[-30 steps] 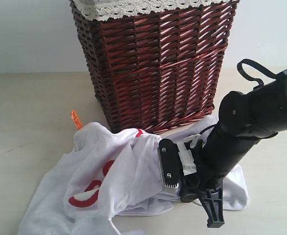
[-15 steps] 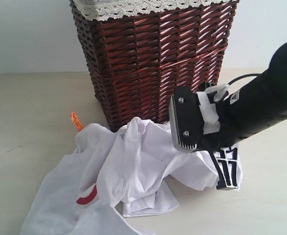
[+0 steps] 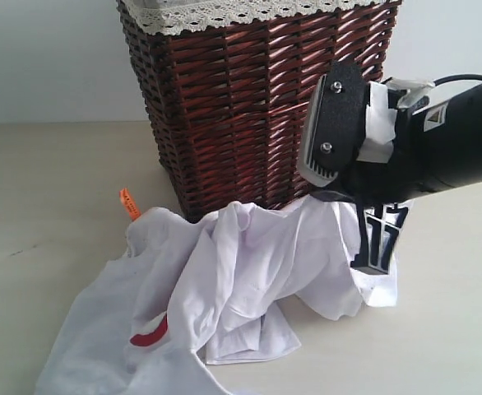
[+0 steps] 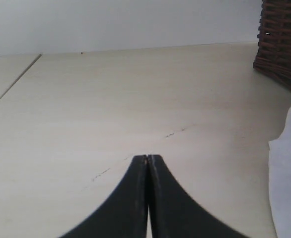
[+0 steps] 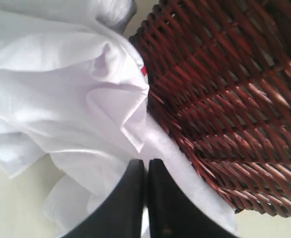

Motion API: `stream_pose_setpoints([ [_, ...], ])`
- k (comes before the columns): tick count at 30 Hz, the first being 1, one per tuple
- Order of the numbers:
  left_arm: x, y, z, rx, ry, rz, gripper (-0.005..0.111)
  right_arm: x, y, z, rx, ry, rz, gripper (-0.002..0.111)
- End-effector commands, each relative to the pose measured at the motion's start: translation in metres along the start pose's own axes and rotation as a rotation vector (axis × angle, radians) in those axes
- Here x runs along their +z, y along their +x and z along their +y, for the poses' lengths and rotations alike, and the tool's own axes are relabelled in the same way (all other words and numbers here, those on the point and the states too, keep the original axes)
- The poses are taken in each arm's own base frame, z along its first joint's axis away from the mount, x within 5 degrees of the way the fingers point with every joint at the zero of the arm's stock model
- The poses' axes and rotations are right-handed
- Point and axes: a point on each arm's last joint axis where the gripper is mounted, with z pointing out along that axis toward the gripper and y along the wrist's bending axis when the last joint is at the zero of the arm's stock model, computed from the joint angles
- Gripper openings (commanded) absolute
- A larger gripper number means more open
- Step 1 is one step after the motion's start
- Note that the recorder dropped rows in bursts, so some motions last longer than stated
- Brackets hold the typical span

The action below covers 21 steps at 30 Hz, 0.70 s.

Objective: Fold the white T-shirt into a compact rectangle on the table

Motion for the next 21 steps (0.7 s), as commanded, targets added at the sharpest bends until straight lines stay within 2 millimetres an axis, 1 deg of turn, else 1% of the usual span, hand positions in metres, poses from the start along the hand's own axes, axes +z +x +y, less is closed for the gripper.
stream_pose_setpoints([
  [1,0.0,-0.001,0.0,-0.003,0.0,-0.014,0.0,-0.016,0.007,0.002,-0.098,0.001,0.08,0.0],
  [3,0.0,-0.001,0.0,-0.003,0.0,-0.014,0.0,-0.026,0.01,-0.001,-0.132,0.034,0.115,0.0],
  [5,0.0,-0.001,0.0,-0.003,0.0,-0.014,0.0,-0.041,0.016,-0.007,-0.162,0.088,0.142,0.0],
  [9,0.0,-0.001,0.0,-0.003,0.0,-0.014,0.0,-0.07,0.038,-0.027,-0.182,0.229,0.186,0.0],
  [12,0.0,-0.001,0.0,-0.003,0.0,-0.014,0.0,-0.089,0.052,-0.034,-0.238,0.287,0.235,0.0],
  [16,0.0,-0.001,0.0,-0.003,0.0,-0.014,0.0,-0.099,0.059,-0.035,-0.309,0.287,0.279,0.0],
  [21,0.0,-0.001,0.0,-0.003,0.0,-0.014,0.0,-0.109,0.056,-0.035,-0.33,0.346,0.262,0.0],
])
